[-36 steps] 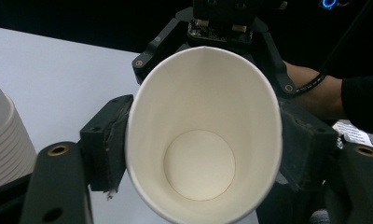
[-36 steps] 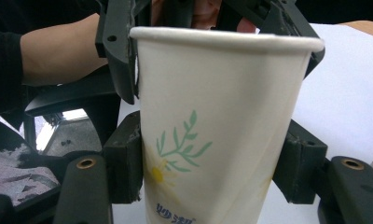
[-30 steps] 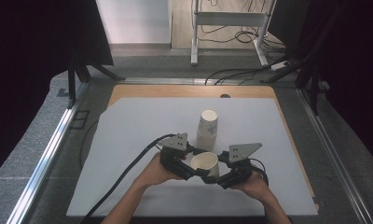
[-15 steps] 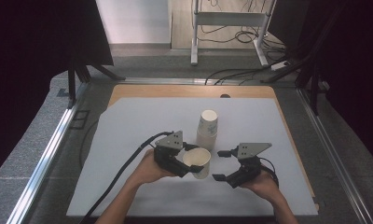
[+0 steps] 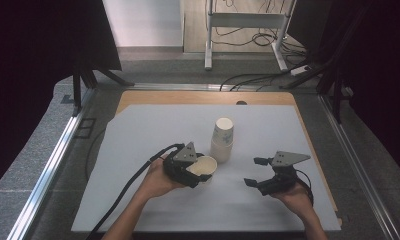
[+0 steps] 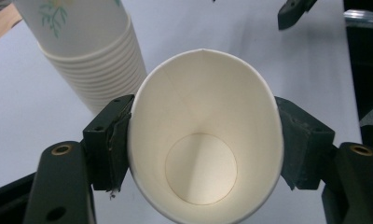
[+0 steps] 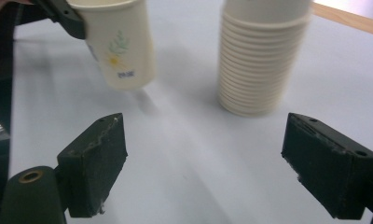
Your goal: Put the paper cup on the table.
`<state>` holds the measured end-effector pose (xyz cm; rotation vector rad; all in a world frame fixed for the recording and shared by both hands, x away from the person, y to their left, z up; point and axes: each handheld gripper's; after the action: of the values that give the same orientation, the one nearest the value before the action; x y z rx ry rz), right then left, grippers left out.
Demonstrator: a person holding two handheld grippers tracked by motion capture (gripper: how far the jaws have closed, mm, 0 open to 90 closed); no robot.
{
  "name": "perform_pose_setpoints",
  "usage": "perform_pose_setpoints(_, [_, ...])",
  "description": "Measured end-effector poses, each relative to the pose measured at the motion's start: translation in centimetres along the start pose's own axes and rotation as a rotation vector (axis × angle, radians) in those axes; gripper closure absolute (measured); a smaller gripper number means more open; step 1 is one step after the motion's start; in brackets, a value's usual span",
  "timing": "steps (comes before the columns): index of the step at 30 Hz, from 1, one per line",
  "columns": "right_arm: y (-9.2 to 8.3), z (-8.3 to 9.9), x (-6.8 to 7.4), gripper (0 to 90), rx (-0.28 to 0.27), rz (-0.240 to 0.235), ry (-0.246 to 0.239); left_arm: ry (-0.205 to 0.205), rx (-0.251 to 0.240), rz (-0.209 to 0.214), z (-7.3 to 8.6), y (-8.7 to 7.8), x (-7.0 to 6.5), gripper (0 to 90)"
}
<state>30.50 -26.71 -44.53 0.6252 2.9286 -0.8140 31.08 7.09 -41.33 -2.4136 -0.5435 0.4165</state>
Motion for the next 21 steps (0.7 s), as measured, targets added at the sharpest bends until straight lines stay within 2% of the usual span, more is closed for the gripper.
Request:
perform_pose_setpoints(5, [-0.6,1.1,-0.4,14.3,0.014,0.037,0.029,0.001,0.028,-0.032,0.6,0.8,0.3,28.5])
perform_pose_setpoints(8, [-0.9,1.5,-0.6,14.4,0.016,0.048,0.038,-0.005,0.031,-0.036,1.0,1.1,0.4,28.4])
perform_pose_setpoints(21, [-0.7,2.0,-0.6,15.3,0.016,0.045,0.046,-0.011,0.037,-0.049,2.3,2.3,0.7,27.2])
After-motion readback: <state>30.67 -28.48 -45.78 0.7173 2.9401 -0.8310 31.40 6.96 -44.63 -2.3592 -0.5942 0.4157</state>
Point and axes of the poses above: each handheld gripper's, and its own axes: y roughly forward along the jaws, z roughly out of its underside, x roughly to its left, and after that the axes turned 15 degrees about -y, right-handed
